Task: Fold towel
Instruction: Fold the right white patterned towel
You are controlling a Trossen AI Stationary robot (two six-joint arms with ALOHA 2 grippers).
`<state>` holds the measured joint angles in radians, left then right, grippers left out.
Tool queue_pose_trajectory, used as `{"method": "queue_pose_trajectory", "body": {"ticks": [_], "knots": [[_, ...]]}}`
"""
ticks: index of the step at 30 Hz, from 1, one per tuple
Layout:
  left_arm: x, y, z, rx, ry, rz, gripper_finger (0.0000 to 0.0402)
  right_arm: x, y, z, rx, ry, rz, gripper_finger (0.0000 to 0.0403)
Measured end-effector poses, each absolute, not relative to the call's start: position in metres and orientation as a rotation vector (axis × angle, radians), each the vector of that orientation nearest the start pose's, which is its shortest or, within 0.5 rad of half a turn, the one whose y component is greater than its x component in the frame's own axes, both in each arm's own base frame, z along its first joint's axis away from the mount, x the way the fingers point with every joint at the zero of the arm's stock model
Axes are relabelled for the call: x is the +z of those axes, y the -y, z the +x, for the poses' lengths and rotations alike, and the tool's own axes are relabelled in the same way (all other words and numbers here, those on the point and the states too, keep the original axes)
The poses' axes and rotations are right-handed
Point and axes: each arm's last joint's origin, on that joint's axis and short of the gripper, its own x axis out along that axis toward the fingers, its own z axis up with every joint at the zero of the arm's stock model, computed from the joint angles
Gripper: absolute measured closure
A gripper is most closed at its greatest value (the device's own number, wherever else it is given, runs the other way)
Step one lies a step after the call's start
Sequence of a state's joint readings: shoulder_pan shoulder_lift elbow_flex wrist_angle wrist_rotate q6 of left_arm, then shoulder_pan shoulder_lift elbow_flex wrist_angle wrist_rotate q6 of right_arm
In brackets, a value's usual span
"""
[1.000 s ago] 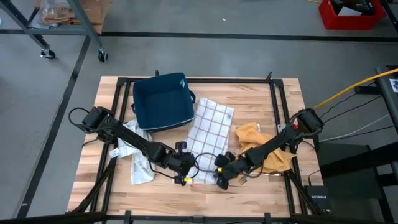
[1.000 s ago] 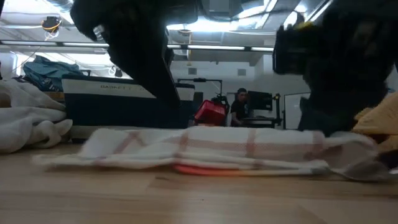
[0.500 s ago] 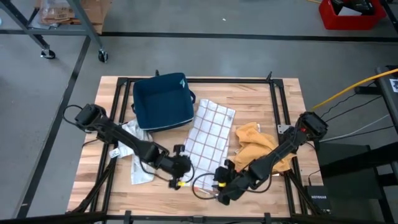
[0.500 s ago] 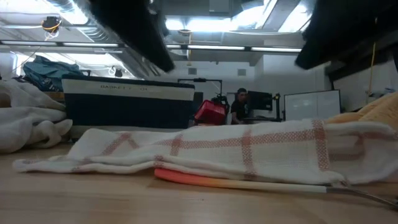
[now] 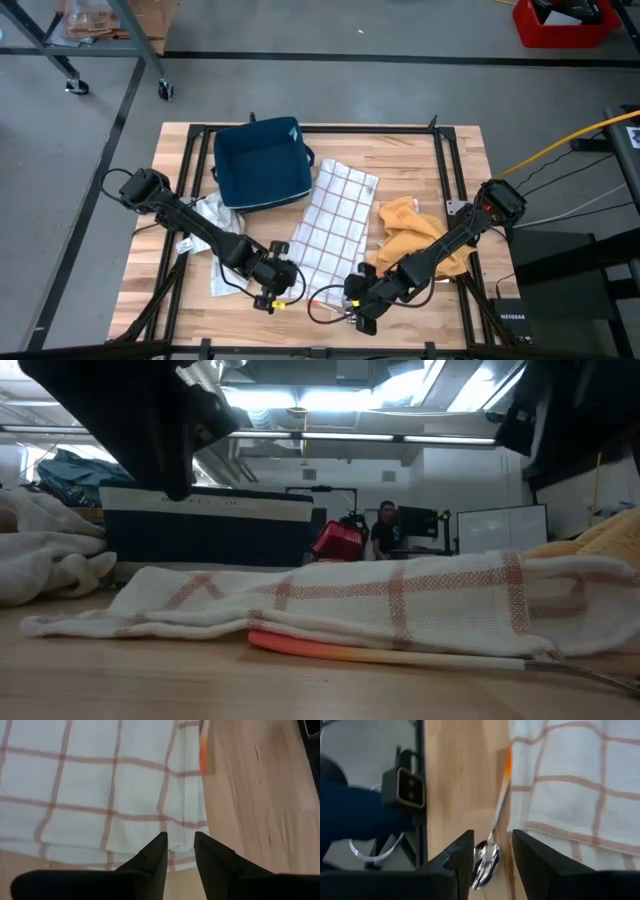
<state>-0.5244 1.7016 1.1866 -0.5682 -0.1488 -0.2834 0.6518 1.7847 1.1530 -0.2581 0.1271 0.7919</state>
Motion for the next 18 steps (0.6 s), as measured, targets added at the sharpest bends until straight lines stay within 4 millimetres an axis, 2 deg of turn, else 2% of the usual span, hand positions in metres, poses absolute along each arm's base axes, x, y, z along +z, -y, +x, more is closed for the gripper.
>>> {"method": "queue_pose_trajectory", "body": {"ticks": [11, 18], "knots": [[0.211, 0.168, 0.299, -0.249, -1.046, 0.209, 0.0205, 0.192, -0.225, 0.297, 0.258, -0.955, 0.309, 0.0265], [0.211, 0.168, 0.299, -0.301, -1.036, 0.302, 0.0188, 0.175, -0.227, 0.3, 0.248, -1.001, 0.3, 0.025]]}}
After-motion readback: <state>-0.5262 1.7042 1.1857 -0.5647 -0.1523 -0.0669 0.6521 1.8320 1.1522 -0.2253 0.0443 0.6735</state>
